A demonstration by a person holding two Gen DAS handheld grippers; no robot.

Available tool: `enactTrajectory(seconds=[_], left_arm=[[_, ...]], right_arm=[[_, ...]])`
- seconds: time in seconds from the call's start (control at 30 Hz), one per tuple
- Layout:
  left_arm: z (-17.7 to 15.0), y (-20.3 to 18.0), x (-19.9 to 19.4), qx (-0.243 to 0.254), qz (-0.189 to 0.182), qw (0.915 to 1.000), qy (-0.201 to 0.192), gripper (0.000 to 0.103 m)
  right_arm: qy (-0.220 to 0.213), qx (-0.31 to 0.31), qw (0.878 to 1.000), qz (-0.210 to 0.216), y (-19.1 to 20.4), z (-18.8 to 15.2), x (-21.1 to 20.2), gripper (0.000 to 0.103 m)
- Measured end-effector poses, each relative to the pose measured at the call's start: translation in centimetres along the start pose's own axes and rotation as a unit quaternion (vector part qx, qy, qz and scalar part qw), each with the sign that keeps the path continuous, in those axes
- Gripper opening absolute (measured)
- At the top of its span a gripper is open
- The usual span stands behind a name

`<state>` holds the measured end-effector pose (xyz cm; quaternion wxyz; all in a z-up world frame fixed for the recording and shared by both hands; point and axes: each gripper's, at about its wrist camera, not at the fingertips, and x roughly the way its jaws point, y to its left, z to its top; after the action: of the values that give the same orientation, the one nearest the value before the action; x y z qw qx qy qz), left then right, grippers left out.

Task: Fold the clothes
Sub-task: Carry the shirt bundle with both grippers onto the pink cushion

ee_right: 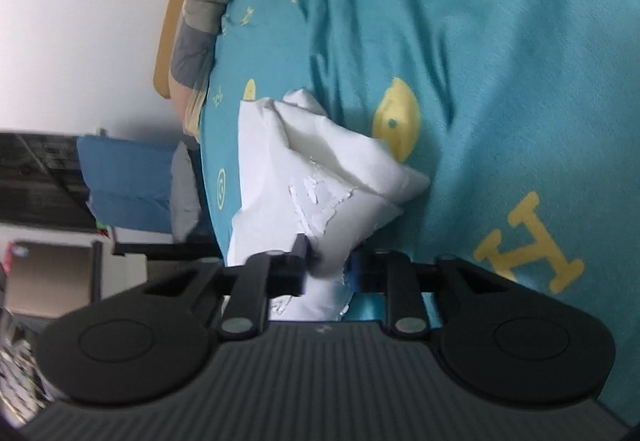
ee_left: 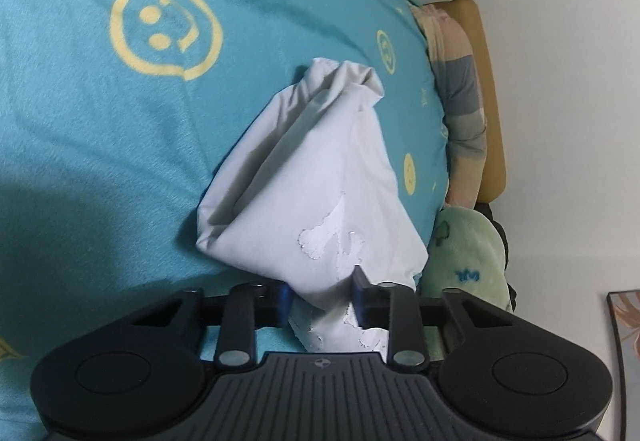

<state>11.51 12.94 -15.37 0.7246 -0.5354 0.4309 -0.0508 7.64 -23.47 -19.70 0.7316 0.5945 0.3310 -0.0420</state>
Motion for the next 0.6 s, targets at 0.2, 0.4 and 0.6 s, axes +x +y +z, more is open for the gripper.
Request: enactTrajectory(seconds=[0.2,0.4,0.6], left_arm=[[-2.0,-4.6,-2.9,0.057,-0.002,0.9982,0.017,0.019],[-6.9,-10.5,-6.7,0.094,-0.025,0.9942,0.046,0.019],[-12.5,-17.1,-9.2,0.133,-0.052,0.9865,0.081,0.019]], right_arm=[[-0.021,-0.046,0.998,0.033,2.6,-1.1,-3.3,0.013],[-0.042,-0.084,0.992,0.084,4.8,-1.5,-11.9,0.013],[-0.091,-0.069,0.986,0.121,4.7,0.9,-23.1,0.013]])
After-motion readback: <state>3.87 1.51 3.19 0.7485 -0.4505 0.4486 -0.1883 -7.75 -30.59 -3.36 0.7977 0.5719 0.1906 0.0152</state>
